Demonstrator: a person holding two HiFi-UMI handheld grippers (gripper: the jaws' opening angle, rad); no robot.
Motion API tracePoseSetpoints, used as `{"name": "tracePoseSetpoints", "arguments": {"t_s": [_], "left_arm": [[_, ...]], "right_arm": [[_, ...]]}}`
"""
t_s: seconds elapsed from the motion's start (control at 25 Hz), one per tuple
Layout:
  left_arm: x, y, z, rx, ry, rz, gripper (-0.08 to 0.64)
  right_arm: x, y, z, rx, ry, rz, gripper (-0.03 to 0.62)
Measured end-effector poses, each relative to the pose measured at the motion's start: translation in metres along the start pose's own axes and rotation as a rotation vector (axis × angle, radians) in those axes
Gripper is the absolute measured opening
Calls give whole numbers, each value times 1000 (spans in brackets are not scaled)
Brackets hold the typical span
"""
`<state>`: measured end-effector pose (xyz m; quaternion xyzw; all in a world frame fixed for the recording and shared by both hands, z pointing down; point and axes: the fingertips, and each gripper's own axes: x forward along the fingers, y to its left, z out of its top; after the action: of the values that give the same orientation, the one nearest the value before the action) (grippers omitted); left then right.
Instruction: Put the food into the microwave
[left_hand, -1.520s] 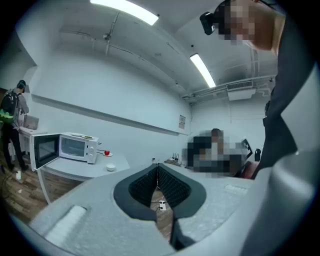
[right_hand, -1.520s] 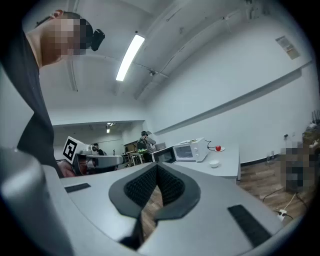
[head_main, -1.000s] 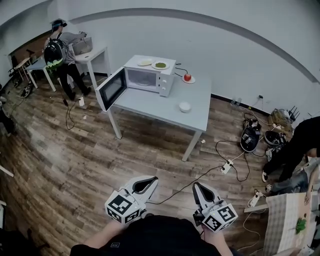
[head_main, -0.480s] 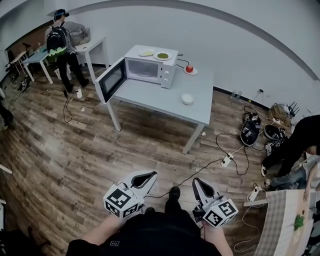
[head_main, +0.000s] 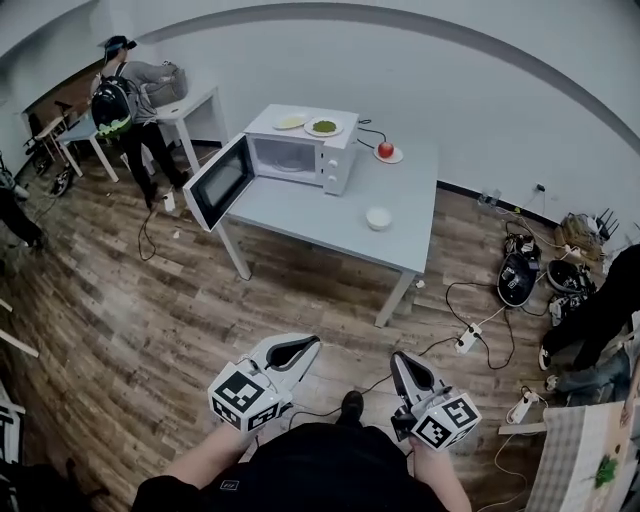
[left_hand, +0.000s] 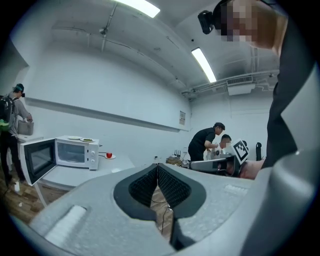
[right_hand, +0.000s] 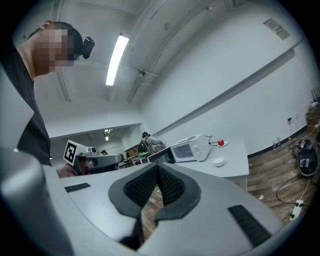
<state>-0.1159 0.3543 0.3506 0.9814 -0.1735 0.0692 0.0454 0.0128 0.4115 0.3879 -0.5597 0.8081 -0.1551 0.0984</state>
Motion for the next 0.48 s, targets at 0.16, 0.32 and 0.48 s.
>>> {"name": "tracePoseSetpoints", "arguments": {"t_s": [0.16,0.32,0.48], "left_arm": [[43,14,17,6,-16,18,11],[78,29,29,-9,-28,52,11],[106,37,25,-42,-23,85,11]], "right_arm": [[17,-39,14,13,8,33,9],[30,-70,31,5,28,78,9],[33,-102,36,4,55,100,9]]}}
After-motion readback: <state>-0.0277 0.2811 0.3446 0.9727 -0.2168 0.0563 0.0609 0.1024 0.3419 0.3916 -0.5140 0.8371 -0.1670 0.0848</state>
